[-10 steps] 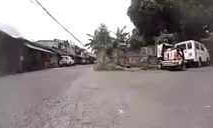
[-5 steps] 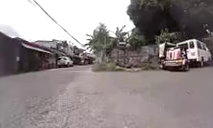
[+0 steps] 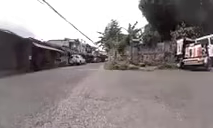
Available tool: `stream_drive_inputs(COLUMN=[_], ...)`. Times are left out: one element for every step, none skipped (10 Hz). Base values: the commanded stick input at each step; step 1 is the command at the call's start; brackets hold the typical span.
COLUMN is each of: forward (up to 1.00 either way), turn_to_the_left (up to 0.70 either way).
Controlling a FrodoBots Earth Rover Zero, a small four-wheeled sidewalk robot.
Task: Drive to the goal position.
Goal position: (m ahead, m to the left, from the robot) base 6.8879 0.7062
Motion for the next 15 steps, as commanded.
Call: stream_drive_inputs(forward=[0.7,0.7,0.7,0.7,0.7,0.7,0.7,0.7,0.7,0.7,0.7,0.7,0.7,0.7,0.7], turn_to_the_left=[0.0,0.0,0.0,0.0,0.0,0.02,0.3,0.35,0.35,0.11,0.0,0.0,0.0,0.0,0.0])
